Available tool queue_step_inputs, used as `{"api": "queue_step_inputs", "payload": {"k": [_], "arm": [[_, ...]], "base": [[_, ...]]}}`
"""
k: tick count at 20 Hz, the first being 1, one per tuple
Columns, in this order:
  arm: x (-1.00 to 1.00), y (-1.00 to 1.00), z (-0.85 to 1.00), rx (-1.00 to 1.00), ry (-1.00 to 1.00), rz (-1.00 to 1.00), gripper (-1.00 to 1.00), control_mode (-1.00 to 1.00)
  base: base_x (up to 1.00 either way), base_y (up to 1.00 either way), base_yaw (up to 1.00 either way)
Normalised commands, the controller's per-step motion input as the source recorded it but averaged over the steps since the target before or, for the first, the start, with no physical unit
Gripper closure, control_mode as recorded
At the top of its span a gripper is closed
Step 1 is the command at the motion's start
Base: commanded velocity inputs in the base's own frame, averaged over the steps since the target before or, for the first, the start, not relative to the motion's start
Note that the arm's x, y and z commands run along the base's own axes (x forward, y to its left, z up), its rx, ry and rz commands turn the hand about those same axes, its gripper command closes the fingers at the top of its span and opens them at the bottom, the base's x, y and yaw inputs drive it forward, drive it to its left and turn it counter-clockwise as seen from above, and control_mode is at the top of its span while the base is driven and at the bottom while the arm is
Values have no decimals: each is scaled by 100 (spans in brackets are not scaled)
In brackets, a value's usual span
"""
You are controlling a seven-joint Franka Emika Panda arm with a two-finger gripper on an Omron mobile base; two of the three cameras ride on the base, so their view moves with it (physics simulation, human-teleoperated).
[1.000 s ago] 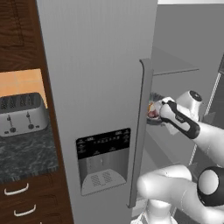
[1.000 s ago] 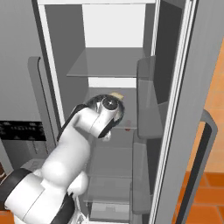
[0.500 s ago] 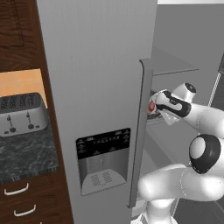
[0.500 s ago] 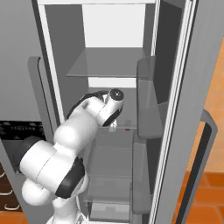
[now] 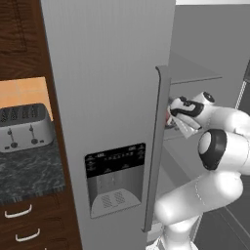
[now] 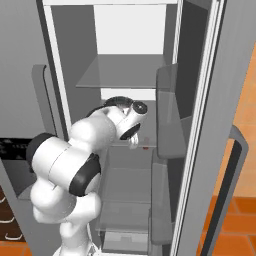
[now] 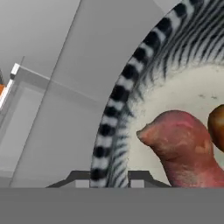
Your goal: Pick the chicken drumstick and potato from their plates and place them in the bowl. Then put the bowl in the fridge.
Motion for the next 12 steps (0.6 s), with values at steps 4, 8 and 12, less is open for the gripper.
{"api": "queue_step_inputs", "payload": {"k": [4,8,12], "arm": [[-33,0,16,0,-18,0,-100,-100],[-79,1,49,-2,-35,0,-100,-100],[-67,24,65,-9,-31,0,-100,-100]], "base": [[0,0,0],[0,0,0],[0,0,0]]}}
